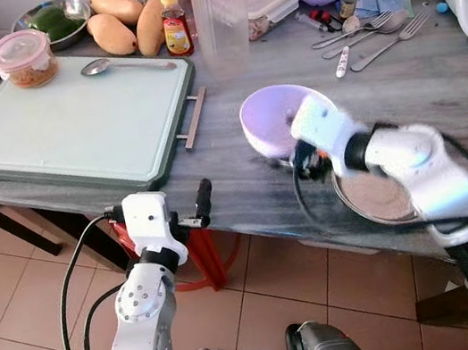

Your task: Setting the table

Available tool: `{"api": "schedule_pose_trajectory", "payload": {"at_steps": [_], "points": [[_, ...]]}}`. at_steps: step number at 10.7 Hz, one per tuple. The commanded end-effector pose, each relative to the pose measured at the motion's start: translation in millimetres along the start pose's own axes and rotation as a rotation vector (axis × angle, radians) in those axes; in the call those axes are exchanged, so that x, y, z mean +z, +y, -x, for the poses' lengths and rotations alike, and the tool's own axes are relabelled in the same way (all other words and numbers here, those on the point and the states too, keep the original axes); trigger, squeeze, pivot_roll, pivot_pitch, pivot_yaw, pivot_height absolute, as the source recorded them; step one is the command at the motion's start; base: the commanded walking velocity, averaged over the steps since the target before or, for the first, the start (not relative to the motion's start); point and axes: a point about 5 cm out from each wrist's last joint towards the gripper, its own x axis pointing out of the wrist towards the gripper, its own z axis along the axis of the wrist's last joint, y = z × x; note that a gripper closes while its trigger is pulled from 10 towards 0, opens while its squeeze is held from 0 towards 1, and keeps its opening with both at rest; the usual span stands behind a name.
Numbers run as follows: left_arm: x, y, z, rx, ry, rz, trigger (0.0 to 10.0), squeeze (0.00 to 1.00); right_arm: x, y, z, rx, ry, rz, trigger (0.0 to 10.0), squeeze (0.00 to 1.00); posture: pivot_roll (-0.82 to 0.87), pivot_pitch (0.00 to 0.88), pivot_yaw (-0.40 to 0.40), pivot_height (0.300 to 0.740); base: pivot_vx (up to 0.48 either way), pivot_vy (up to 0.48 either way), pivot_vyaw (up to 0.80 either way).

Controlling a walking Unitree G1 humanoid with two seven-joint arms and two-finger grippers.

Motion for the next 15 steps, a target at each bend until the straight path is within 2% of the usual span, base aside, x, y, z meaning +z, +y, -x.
{"api": "schedule_pose_trajectory", "payload": {"at_steps": [1,2,3,4,7,9,11,12,13,14,15], "points": [[-0.8,0.3,0.2,-0.010,0.004,-0.005,10.0,0.00,6.7,-2.8,2.1,-0.013,-0.033,-0.014,10.0,1.00,-0.10,0.148,0.011,0.740,0.000,0.000,0.00],[0.8,-0.4,0.7,-0.021,-0.010,0.010,10.0,0.00,10.9,-4.6,2.3,-0.039,-0.076,-0.052,10.0,1.00,-0.10,0.147,0.010,0.740,0.000,0.000,0.00],[1.6,-0.9,1.9,-0.033,-0.017,0.015,10.0,0.00,15.3,-8.4,3.4,-0.091,-0.122,-0.045,10.0,1.00,-0.10,0.147,0.008,0.740,0.000,0.000,0.00],[3.7,-0.8,3.7,-0.050,-0.032,0.030,10.0,0.00,19.8,-15.8,6.1,-0.204,-0.190,-0.070,10.0,1.00,-0.10,0.149,0.006,0.740,0.000,0.000,0.00],[4.4,-3.9,4.5,-0.090,-0.034,0.044,10.0,0.00,21.4,-7.8,6.3,-0.270,-0.271,-0.130,10.0,1.00,-0.10,0.151,0.011,0.740,0.000,0.000,0.00],[4.3,-4.5,4.7,-0.096,-0.033,0.045,10.0,0.00,24.7,-0.1,6.9,-0.271,-0.323,-0.152,10.0,1.00,-0.10,0.152,0.013,0.740,0.000,0.000,0.00],[4.3,-2.6,4.7,-0.093,-0.032,0.042,10.0,0.00,23.6,-15.2,20.3,-0.526,-0.348,-0.143,10.0,1.00,-0.10,0.153,0.011,0.740,0.000,0.000,0.00],[4.2,-2.1,4.8,-0.091,-0.031,0.042,10.0,0.00,12.8,-17.7,32.2,-0.663,-0.304,-0.127,10.0,1.00,-0.10,0.155,0.011,0.740,0.000,0.000,0.00],[4.1,-1.7,4.9,-0.091,-0.030,0.043,10.0,0.00,4.2,-16.3,40.6,-0.736,-0.282,-0.127,10.0,0.58,-0.10,0.157,0.013,0.740,0.000,0.000,0.00],[4.0,-1.1,4.9,-0.091,-0.029,0.043,10.0,0.00,-0.5,-15.1,45.9,-0.782,-0.271,-0.119,10.0,0.56,-0.10,0.158,0.016,0.740,0.000,0.000,0.00],[4.8,-1.0,4.2,-0.104,-0.032,0.041,10.0,0.00,-18.2,-13.4,60.9,-0.893,-0.203,-0.098,10.0,0.15,-0.11,0.155,0.020,0.740,0.000,0.000,0.00]]}}
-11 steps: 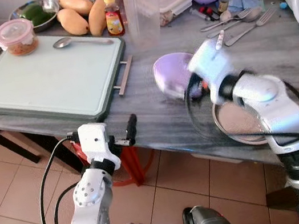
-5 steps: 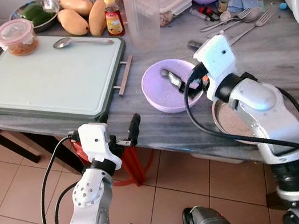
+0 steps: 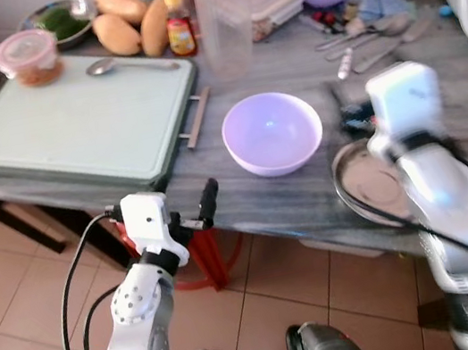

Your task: Setting the table

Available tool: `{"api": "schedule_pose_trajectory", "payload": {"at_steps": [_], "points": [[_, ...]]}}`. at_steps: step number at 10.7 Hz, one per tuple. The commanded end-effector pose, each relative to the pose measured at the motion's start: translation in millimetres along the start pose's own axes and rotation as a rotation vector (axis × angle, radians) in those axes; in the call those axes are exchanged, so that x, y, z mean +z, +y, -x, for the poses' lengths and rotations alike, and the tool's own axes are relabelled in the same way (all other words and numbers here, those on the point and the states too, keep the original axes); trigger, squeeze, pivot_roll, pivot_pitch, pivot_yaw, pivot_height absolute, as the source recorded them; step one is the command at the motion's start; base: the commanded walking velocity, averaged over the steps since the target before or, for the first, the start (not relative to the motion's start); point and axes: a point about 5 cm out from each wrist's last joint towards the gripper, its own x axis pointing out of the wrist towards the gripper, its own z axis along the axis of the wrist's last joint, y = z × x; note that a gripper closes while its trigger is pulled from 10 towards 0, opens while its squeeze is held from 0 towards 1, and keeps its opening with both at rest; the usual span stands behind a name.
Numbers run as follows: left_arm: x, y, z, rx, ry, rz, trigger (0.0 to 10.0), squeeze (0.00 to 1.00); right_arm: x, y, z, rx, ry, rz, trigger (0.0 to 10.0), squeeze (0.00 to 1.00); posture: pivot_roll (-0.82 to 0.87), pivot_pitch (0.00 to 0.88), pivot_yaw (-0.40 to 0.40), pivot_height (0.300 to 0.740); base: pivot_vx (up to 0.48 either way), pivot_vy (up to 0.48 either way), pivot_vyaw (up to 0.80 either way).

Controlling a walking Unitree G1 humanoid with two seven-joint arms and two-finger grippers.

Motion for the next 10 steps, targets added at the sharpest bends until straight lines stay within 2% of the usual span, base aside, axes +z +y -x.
{"api": "schedule_pose_trajectory", "payload": {"at_steps": [1,3,4,6,10], "points": [[2.3,-2.4,0.5,-0.025,-0.006,-0.007,10.0,0.00,-3.8,-9.9,6.3,-0.043,0.022,0.019,10.0,0.00,-0.12,0.156,0.022,0.740,0.000,0.000,0.00],[2.5,-0.1,-0.8,-0.014,-0.008,-0.003,10.0,0.00,-27.0,-16.4,21.6,-0.094,0.161,0.036,10.0,0.00,-0.12,0.159,0.021,0.740,0.000,0.000,0.00],[2.8,0.1,-0.4,-0.015,-0.008,-0.001,10.0,0.00,-33.6,-12.9,28.2,-0.079,0.202,0.006,10.0,0.00,-0.12,0.162,0.022,0.740,0.000,0.000,0.00],[2.1,0.1,1.1,-0.016,-0.002,0.001,10.0,0.00,-46.7,6.1,38.4,0.024,0.303,-0.062,10.0,0.00,-0.12,0.165,0.024,0.740,0.000,0.000,0.00],[0.9,-2.1,1.0,-0.021,0.003,0.006,10.0,0.00,-57.7,25.8,43.3,0.151,0.424,-0.147,10.0,0.00,-0.12,0.169,0.019,0.740,0.000,0.000,0.00]]}}
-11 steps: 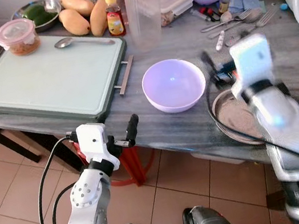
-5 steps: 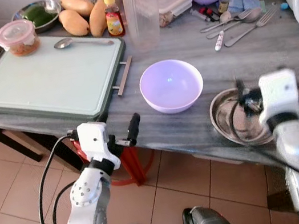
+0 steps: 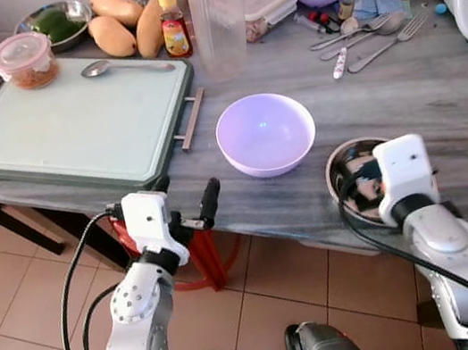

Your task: Setting the table

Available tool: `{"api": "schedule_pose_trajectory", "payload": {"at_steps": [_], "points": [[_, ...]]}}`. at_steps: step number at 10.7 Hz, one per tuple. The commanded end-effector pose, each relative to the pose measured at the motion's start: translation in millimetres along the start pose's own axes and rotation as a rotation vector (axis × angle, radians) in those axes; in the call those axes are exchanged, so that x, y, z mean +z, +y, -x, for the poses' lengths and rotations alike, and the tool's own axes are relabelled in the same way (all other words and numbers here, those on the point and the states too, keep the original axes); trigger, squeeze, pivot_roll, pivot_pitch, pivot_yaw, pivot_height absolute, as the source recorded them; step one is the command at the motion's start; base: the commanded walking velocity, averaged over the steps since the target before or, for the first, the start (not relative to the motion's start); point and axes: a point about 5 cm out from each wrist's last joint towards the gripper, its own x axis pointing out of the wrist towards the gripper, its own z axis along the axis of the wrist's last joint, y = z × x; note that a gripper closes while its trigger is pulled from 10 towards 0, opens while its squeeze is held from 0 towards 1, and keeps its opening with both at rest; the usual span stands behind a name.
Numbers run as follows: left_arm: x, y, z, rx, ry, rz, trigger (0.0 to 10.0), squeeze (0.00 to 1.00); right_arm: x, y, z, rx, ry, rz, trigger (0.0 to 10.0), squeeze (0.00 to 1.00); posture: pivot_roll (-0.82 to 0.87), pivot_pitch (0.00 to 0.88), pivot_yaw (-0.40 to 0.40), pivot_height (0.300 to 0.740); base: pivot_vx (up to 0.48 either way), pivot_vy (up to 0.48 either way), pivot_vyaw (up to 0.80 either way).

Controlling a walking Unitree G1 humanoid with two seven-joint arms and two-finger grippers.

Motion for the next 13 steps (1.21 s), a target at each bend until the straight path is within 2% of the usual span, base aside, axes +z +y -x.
{"api": "schedule_pose_trajectory", "payload": {"at_steps": [1,7,10,11,13], "points": [[0.5,-1.9,2.0,-0.005,0.002,0.003,10.0,0.00,-2.3,4.7,0.7,0.039,0.027,-0.005,10.0,0.00,-0.12,0.169,0.018,0.740,0.000,0.000,0.00],[0.1,-4.4,1.7,-0.010,0.007,0.006,10.0,0.00,1.5,18.2,-1.6,0.119,0.055,-0.102,10.0,0.00,-0.11,0.172,0.019,0.740,0.000,0.000,0.00],[-0.1,-3.0,2.3,0.002,0.009,0.002,10.0,0.00,9.7,16.0,0.5,0.109,0.004,-0.084,10.0,0.00,-0.11,0.174,0.016,0.740,0.000,0.000,0.00],[1.0,-1.5,3.4,0.013,0.001,0.005,10.0,0.00,16.2,12.7,4.0,0.087,-0.048,-0.077,10.0,0.00,-0.11,0.174,0.015,0.740,0.000,0.000,0.00],[-1.2,7.5,1.7,0.107,0.034,-0.030,10.0,0.00,25.8,6.9,12.2,0.031,-0.137,-0.081,10.0,0.00,-0.11,0.167,0.013,0.740,0.000,0.000,0.00]]}}
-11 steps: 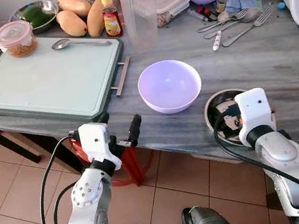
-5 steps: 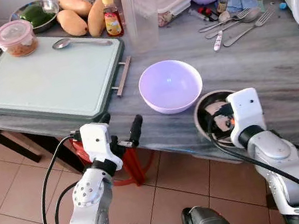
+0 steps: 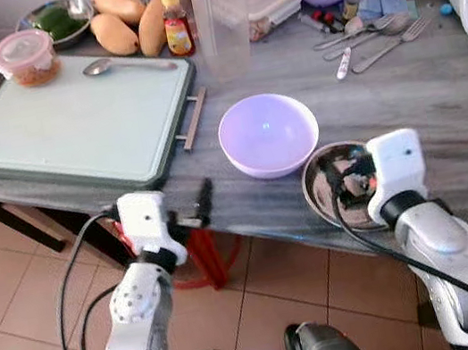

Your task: Setting the table

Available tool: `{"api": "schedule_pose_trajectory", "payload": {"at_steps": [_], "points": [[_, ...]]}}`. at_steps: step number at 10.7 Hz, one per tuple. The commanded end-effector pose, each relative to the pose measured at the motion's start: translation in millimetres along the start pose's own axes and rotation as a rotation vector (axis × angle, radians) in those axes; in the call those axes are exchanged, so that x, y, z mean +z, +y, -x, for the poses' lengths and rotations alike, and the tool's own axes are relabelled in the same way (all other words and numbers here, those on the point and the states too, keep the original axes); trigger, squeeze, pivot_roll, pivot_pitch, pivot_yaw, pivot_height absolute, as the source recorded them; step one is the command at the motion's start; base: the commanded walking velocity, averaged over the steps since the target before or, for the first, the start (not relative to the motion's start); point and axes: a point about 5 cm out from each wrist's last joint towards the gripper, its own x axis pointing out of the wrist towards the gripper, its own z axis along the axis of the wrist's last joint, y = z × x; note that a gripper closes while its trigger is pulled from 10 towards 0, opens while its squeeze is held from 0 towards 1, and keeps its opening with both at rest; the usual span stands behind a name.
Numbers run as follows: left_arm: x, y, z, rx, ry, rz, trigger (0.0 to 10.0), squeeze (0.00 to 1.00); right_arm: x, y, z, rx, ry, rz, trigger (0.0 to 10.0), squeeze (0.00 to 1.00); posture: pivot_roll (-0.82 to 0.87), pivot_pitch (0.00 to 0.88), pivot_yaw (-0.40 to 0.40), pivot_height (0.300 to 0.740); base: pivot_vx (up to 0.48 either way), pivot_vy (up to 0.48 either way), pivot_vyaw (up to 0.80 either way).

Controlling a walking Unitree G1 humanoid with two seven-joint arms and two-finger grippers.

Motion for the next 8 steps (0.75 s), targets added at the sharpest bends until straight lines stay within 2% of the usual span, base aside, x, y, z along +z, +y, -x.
{"api": "schedule_pose_trajectory", "payload": {"at_steps": [1,3,8], "points": [[-2.5,2.2,0.4,0.020,0.023,-0.009,10.0,0.00,6.4,-2.6,3.9,-0.019,-0.044,0.003,10.0,0.00,-0.11,0.164,0.013,0.740,0.000,0.000,0.00],[-2.9,4.2,-0.2,0.040,0.028,-0.014,10.0,0.00,12.7,1.5,7.1,-0.024,-0.114,-0.008,10.0,0.00,-0.11,0.156,0.014,0.740,-0.122,0.000,0.00],[-3.4,5.5,0.6,0.050,0.037,-0.008,10.0,0.00,14.3,6.3,3.8,-0.012,-0.173,-0.006,10.0,0.00,-0.09,0.148,0.018,0.740,-0.282,0.000,0.00]]}}
